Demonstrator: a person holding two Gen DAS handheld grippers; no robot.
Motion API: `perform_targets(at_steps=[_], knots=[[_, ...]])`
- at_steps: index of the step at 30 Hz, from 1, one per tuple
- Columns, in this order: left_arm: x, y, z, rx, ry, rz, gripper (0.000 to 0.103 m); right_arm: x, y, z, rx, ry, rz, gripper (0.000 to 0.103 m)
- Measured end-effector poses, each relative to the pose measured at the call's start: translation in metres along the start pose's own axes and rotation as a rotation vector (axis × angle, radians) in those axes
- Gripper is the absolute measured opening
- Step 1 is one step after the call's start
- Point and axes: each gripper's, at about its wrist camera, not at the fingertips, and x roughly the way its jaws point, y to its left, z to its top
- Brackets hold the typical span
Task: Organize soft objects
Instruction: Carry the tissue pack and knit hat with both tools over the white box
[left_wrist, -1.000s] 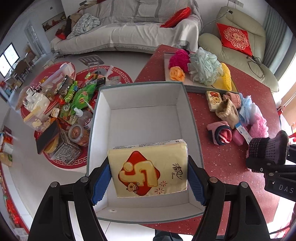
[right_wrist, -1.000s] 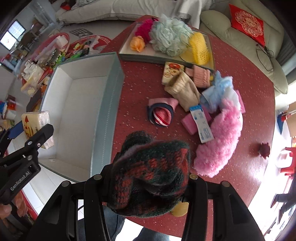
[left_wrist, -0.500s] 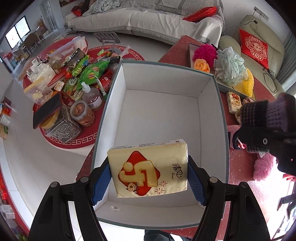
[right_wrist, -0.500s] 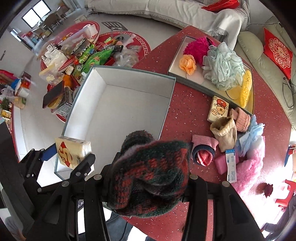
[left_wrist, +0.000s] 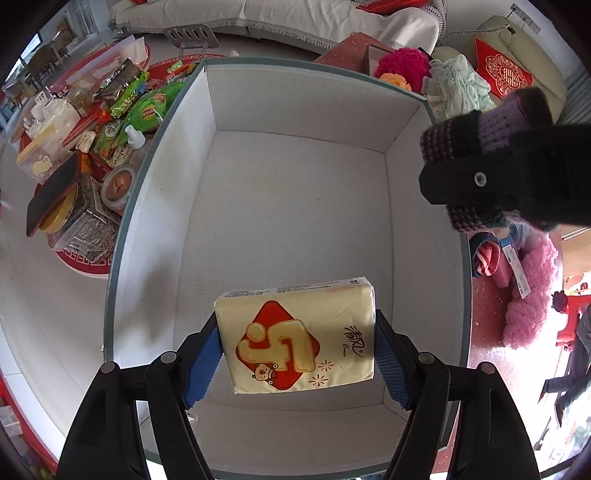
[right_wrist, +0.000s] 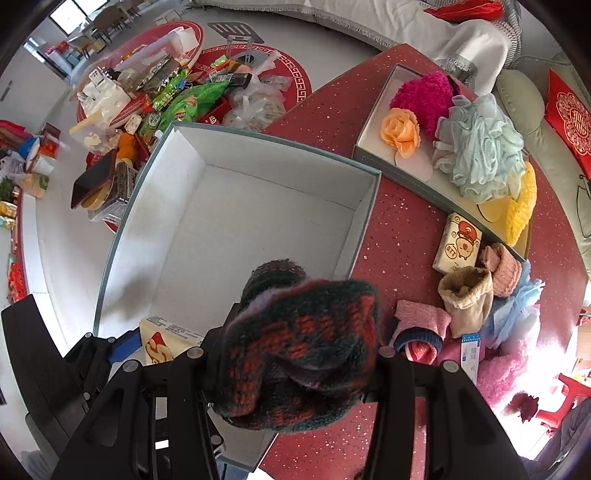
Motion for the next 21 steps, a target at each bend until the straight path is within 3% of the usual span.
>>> perform_targets(at_steps=[12, 15, 21], knots=[[0.026, 0.021, -0.005, 0.010, 0.085, 0.000, 0.076, 0.057, 0.017, 0.025, -0.046, 0.112, -0.009, 0.053], [0.028, 0.026, -0.006, 0.028, 0.089, 0.016, 0.076, 0.065, 0.011, 0.024, -0.016, 0.130, 0.007, 0.053], [0.031, 0.040, 0.002, 0.088, 0.099, 0.036, 0.076, 0.072, 0.011, 0.010, 0.021, 0.161, -0.052, 0.053]])
